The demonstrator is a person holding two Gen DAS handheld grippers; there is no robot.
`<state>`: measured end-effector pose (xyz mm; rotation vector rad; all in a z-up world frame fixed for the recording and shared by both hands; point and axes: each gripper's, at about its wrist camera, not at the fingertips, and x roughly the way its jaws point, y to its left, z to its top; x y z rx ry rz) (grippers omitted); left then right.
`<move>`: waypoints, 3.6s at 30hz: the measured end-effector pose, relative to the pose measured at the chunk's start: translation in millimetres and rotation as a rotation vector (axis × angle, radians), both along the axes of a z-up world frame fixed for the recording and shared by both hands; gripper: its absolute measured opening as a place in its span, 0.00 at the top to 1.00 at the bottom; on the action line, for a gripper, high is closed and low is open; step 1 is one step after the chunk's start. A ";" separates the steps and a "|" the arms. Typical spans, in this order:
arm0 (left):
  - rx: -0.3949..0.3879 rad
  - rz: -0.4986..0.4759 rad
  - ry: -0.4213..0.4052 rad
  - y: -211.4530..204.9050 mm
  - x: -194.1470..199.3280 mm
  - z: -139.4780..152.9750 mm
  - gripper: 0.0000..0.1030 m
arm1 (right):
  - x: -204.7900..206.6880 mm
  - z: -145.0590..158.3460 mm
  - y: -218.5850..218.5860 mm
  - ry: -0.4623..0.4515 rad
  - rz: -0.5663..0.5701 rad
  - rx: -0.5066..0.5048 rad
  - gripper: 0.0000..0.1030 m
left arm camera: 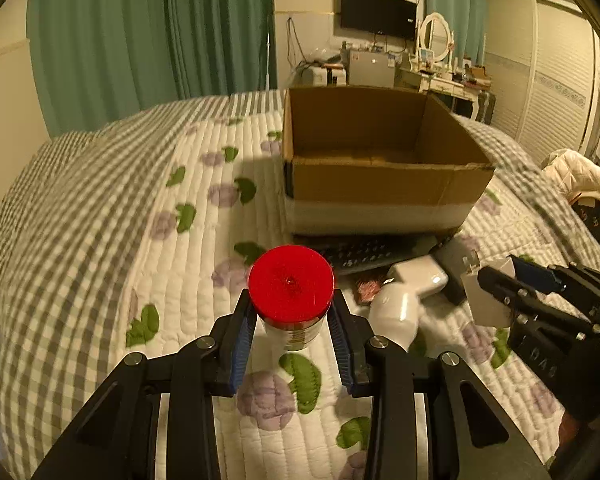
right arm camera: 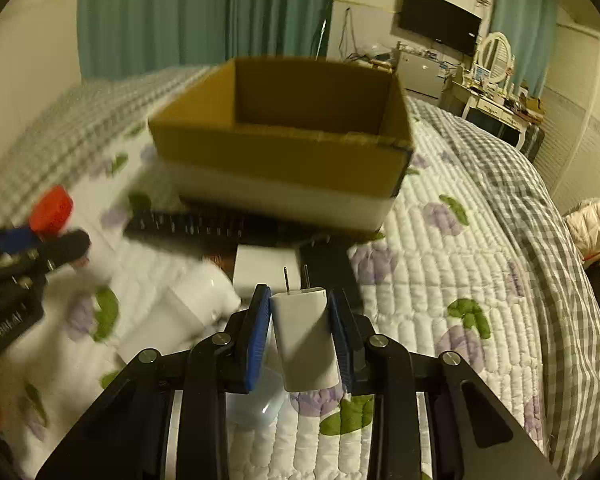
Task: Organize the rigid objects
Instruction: 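Lower both held items into the box and open both tools, then grasp the white cylindrical bottle with left tool while right tool grasps the blue earbud case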
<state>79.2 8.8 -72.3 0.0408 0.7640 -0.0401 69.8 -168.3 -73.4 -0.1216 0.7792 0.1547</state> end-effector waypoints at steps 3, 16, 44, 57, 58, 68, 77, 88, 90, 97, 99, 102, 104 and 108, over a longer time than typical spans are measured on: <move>-0.024 -0.010 -0.014 -4.2 2.5 16.8 0.65 | -3.0 19.8 -13.0 -0.031 -0.014 0.055 0.72; -0.051 -0.084 -0.178 -32.6 60.2 117.3 0.65 | 43.4 132.3 -21.2 -0.187 0.008 0.200 0.72; 0.018 -0.085 -0.091 -53.9 170.7 45.9 0.44 | 164.8 67.7 -40.8 -0.092 -0.019 0.170 0.72; 0.008 -0.034 -0.200 -32.7 106.3 120.1 0.28 | 126.3 139.2 -43.4 -0.167 -0.038 0.190 0.45; 0.002 -0.036 -0.210 -30.6 98.8 127.8 0.28 | 118.9 148.1 -42.1 -0.172 -0.039 0.178 0.45; -0.011 -0.037 -0.292 -16.5 13.1 193.9 0.16 | 15.6 211.6 -42.7 -0.234 -0.065 0.108 0.09; -0.045 -0.063 -0.225 -4.9 -13.7 141.9 0.15 | -40.1 179.8 -44.5 -0.196 -0.142 0.089 0.00; 0.013 -0.078 -0.005 -18.0 6.7 2.1 0.15 | -24.7 45.0 -49.2 -0.008 -0.198 0.084 0.00; 0.023 -0.082 0.043 -22.8 9.2 -24.7 0.15 | -20.2 31.6 -50.4 0.010 -0.193 0.079 0.00; -0.003 -0.103 0.114 -41.6 18.0 -72.6 0.17 | -10.1 -3.3 -58.2 0.088 -0.233 0.084 0.00; 0.002 -0.126 0.125 -47.8 19.6 -80.5 0.29 | -9.0 -7.3 -53.9 0.089 -0.222 0.053 0.00; 0.000 -0.170 0.145 -53.2 19.3 -86.9 0.61 | -7.5 -10.5 -50.7 0.091 -0.218 0.045 0.00; 0.016 -0.194 0.125 -54.0 16.3 -83.8 0.66 | -7.2 -11.4 -48.7 0.089 -0.218 0.037 0.00; 0.029 -0.173 0.066 -40.5 5.7 -61.3 0.68 | -10.6 -12.0 -42.1 0.087 -0.195 0.038 0.00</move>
